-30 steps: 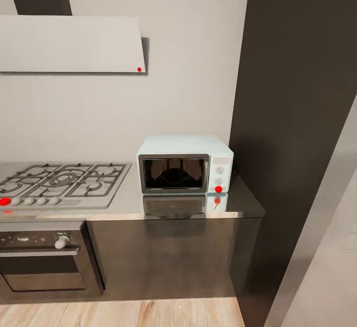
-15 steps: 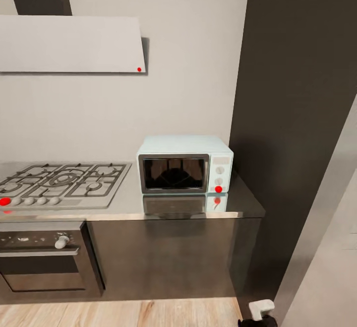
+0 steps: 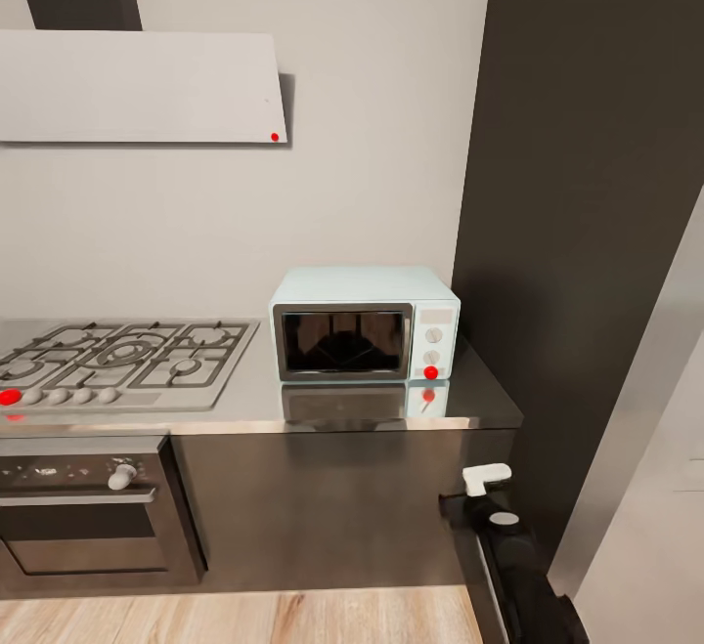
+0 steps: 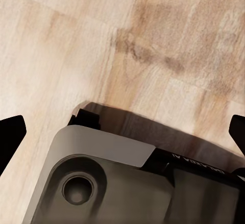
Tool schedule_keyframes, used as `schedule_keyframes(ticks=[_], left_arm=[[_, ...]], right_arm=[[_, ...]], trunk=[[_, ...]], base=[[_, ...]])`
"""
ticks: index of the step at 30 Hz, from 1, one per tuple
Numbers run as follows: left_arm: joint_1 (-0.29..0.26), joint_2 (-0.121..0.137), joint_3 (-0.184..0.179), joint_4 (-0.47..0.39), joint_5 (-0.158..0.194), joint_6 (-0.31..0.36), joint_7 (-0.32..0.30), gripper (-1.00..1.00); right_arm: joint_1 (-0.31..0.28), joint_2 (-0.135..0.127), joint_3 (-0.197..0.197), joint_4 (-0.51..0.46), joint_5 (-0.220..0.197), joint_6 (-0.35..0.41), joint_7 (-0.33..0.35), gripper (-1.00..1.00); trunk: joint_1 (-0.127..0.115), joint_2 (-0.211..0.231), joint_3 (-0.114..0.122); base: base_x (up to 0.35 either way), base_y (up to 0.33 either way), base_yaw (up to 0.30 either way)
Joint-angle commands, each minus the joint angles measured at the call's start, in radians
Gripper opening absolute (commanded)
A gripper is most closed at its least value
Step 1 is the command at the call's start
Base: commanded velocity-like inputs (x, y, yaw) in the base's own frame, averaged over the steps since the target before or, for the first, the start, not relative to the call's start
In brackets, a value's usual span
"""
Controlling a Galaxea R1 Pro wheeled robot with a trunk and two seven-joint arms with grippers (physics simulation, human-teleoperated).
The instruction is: In the kitchen, take the popcorn bag from the countertop, put it into the microwave, and heat it until the popcorn is cooked so the cooked popcorn ends up inside the bag.
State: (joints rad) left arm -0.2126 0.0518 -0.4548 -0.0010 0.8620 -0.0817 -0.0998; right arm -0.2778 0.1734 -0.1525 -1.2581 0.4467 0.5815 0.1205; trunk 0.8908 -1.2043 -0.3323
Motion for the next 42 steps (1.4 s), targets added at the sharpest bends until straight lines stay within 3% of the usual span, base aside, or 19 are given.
schedule_keyframes(ticks=[1, 5, 10, 15, 19, 23, 27, 35, 42], left_arm=[[-0.001, 0.000, -0.008, 0.001, 0.011, -0.002, -0.005, 1.00], [-0.001, 0.000, -0.007, 0.001, 0.012, -0.002, -0.005, 1.00], [-0.001, 0.000, -0.007, 0.000, 0.012, -0.003, -0.005, 1.00], [-0.001, 0.000, -0.008, 0.000, 0.012, -0.003, -0.005, 1.00], [-0.001, 0.000, -0.008, 0.000, 0.012, -0.003, -0.005, 1.00], [-0.001, 0.000, -0.008, 0.000, 0.012, -0.003, -0.005, 1.00], [-0.001, 0.000, -0.008, 0.000, 0.012, -0.003, -0.005, 1.00], [-0.001, 0.000, -0.008, 0.000, 0.012, -0.003, -0.005, 1.00], [-0.001, 0.001, -0.007, 0.000, 0.012, 0.000, -0.005, 1.00]], right_arm=[[-0.020, 0.001, -0.001, -0.032, -0.007, 0.047, 0.013, 1.00], [-0.110, 0.001, 0.000, -0.090, -0.040, 0.131, 0.013, 1.00], [-0.254, 0.001, -0.001, -0.094, -0.055, 0.149, 0.006, 1.00], [-0.326, 0.001, 0.000, -0.082, -0.166, 0.141, -0.003, 1.00], [-0.338, 0.001, -0.002, -0.055, -0.197, 0.086, -0.032, 1.00], [-0.340, 0.001, -0.004, 0.058, -0.201, -0.146, -0.109, 1.00], [-0.340, 0.001, -0.006, 0.105, -0.202, -0.221, -0.156, 1.00], [-0.340, 0.001, -0.007, 0.200, -0.201, -0.228, -0.163, 1.00], [-0.340, 0.001, -0.007, 0.203, -0.199, -0.221, -0.128, 1.00]], trunk=[[0.000, -0.001, -0.001], [0.000, -0.001, -0.001], [0.000, -0.001, -0.001], [0.000, -0.001, -0.001], [0.000, -0.001, -0.001], [0.000, -0.001, -0.001], [0.000, -0.001, -0.001], [0.000, -0.001, -0.001], [0.000, -0.001, -0.001]], base=[[0.000, 0.000, 0.000], [0.000, 0.000, 0.000], [0.000, 0.000, 0.000], [0.000, 0.000, 0.000], [0.000, 0.000, 0.000], [0.000, 0.000, 0.000], [0.000, 0.000, 0.000], [0.000, 0.000, 0.000], [0.015, 0.026, 0.000]])
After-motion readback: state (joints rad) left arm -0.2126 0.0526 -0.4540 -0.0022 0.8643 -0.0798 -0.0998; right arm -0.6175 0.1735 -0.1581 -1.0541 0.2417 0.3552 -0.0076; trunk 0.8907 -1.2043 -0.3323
